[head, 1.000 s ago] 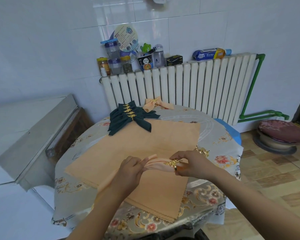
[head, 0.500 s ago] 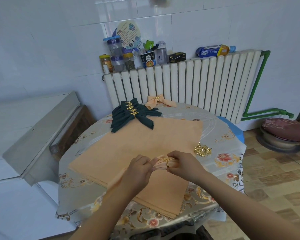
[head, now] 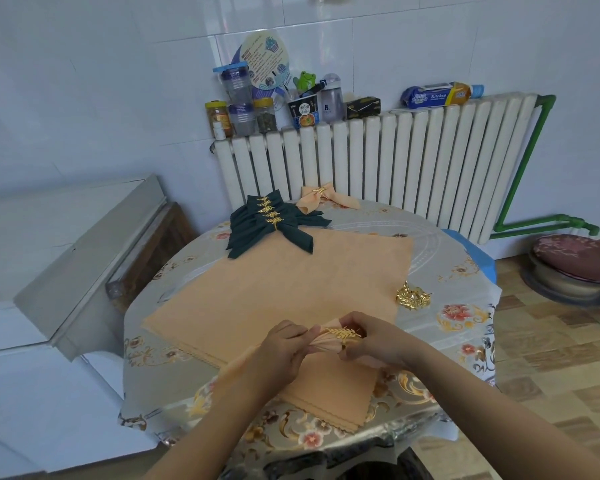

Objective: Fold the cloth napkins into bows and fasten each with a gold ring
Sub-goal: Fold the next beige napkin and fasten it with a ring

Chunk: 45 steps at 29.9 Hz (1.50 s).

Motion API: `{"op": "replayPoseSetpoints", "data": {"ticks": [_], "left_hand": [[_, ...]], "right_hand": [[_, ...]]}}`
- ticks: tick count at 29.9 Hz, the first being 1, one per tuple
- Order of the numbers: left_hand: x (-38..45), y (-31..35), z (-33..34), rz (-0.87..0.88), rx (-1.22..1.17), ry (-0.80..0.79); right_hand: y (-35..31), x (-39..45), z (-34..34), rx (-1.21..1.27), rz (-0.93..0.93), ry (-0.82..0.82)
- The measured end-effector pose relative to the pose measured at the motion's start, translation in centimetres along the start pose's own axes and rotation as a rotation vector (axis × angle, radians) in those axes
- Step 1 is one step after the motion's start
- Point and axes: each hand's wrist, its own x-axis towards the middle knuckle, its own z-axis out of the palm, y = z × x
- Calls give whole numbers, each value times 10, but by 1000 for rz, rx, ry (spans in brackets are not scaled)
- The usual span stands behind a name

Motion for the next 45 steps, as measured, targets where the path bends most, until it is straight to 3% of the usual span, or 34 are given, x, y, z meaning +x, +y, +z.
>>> {"op": "replayPoseSetpoints", "data": {"ticks": [8, 12, 15, 20, 23, 30, 34, 45], "left_hand": [[-6, -5, 8, -20, -5, -26], [8, 5, 6, -121, 164, -240], [12, 12, 10, -277, 48, -420], [9, 14, 9, -427, -302, -299], [14, 16, 4, -500, -453, -341], [18, 17, 0, -466, -431, -420], [14, 18, -1, -506, -525, -370], [9, 14, 6, -525, -480, -369]], "right_hand": [[11, 3, 4, -125, -80, 36], [12, 5, 5, -184, -154, 69], [14, 5, 6, -188, -190, 78], [14, -1, 11, -172, -224, 135], [21, -5, 14, -146, -214, 200], [33, -11, 29, -57, -235, 302], [38, -13, 31, -55, -244, 378], [36, -7, 33, -112, -265, 338]]}}
